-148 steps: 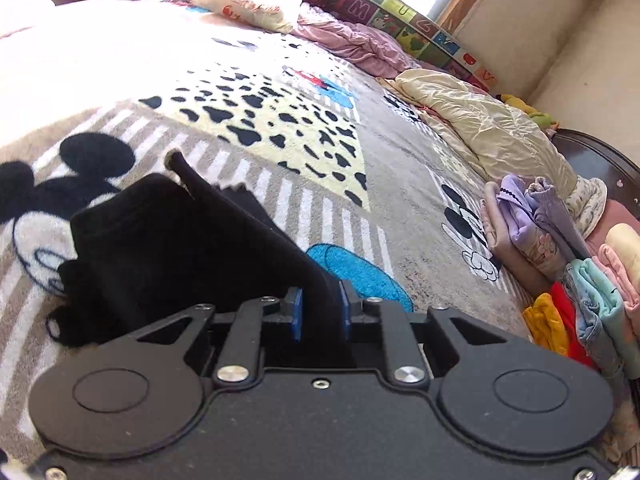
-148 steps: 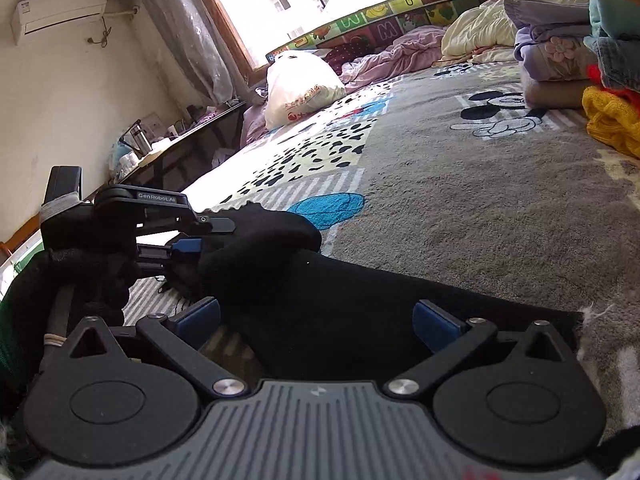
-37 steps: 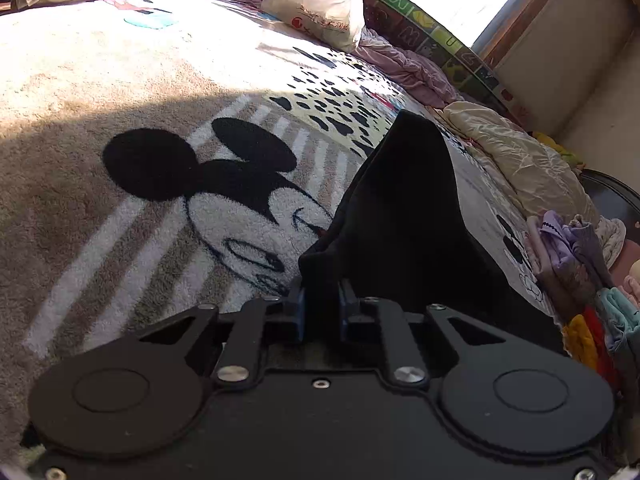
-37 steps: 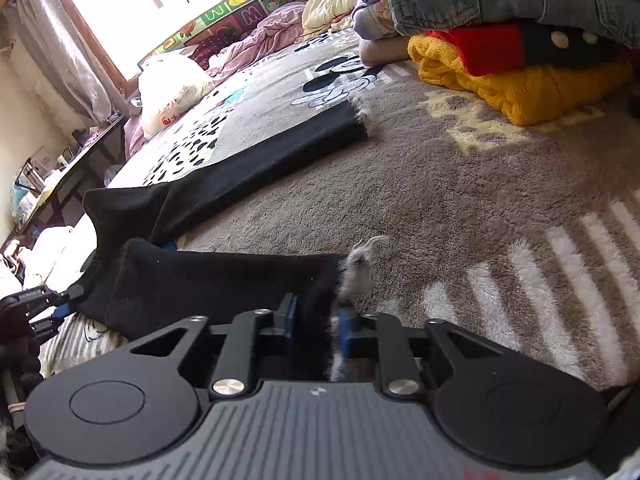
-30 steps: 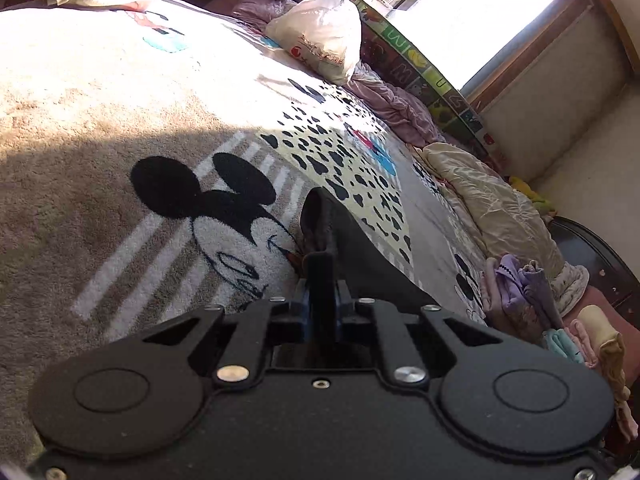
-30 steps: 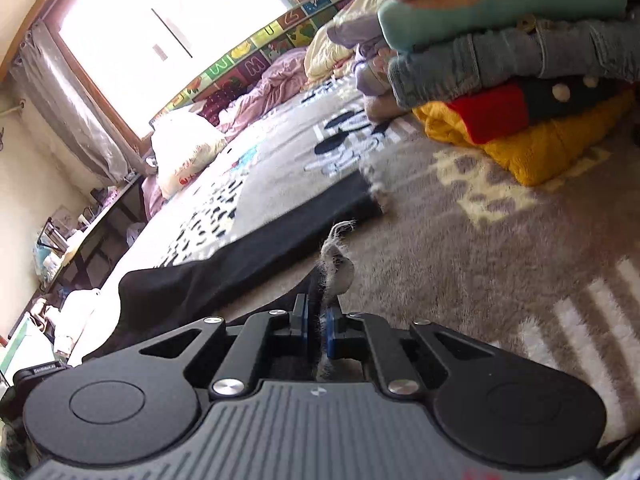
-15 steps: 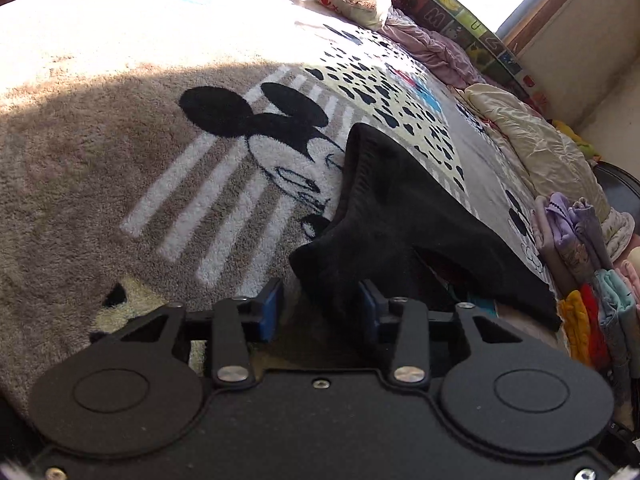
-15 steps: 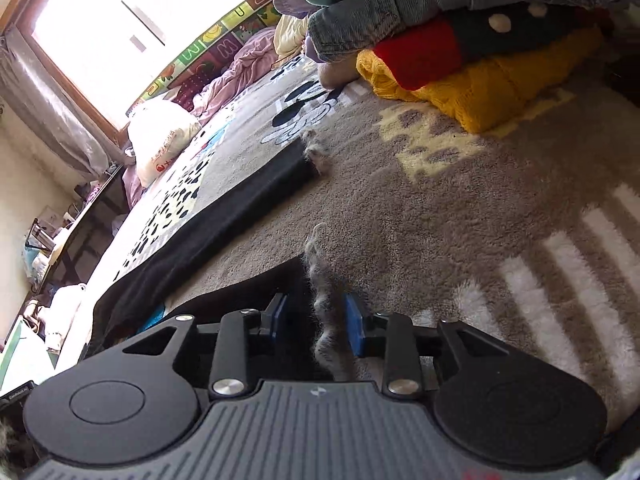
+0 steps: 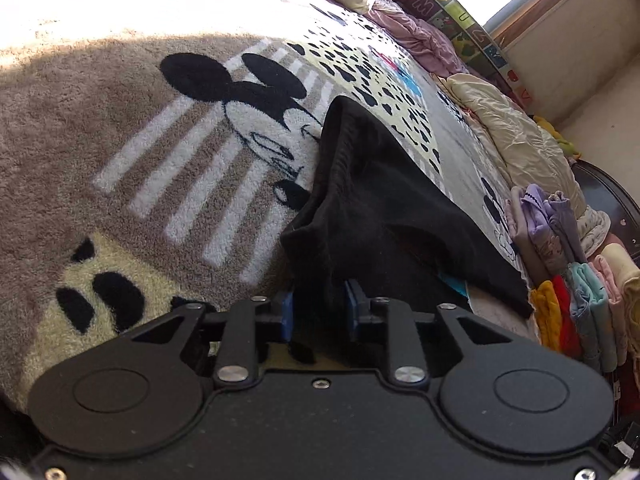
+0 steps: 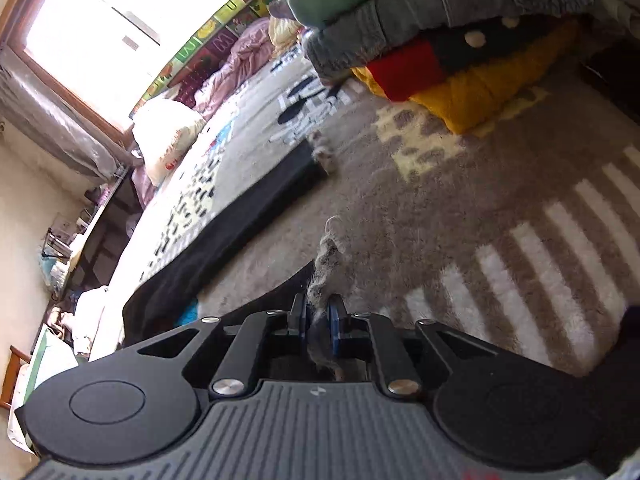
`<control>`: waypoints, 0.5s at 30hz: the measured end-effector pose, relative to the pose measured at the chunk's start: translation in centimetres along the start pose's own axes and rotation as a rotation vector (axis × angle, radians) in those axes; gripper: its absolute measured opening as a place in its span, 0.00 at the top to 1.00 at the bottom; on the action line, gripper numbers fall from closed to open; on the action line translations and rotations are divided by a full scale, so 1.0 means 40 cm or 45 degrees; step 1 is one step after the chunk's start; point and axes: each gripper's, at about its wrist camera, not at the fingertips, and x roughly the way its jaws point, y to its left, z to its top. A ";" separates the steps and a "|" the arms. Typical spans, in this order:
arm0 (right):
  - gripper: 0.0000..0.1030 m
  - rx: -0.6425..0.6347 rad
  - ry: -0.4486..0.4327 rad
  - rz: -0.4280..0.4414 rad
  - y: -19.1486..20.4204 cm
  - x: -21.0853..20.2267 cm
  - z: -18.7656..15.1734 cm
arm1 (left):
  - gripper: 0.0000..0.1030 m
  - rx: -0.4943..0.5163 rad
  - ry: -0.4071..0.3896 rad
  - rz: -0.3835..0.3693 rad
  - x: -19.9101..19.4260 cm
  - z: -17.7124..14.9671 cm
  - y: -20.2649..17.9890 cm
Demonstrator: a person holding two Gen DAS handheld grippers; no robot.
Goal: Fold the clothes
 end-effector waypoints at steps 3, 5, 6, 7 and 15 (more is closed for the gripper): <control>0.66 0.046 -0.014 -0.070 -0.040 0.003 -0.028 | 0.46 -0.009 -0.075 0.046 -0.015 0.007 0.006; 0.50 0.006 -0.071 -0.089 -0.026 -0.005 -0.024 | 0.46 -0.017 -0.063 0.033 -0.002 0.016 0.014; 0.39 -0.025 -0.090 -0.084 -0.018 0.000 -0.020 | 0.46 -0.001 -0.062 0.036 0.008 0.020 0.012; 0.38 -0.047 -0.089 -0.076 -0.013 0.011 -0.018 | 0.47 0.018 -0.062 0.041 0.018 0.024 0.008; 0.92 -0.188 -0.025 -0.047 0.021 0.058 -0.030 | 0.87 0.205 -0.102 0.060 0.013 0.009 -0.041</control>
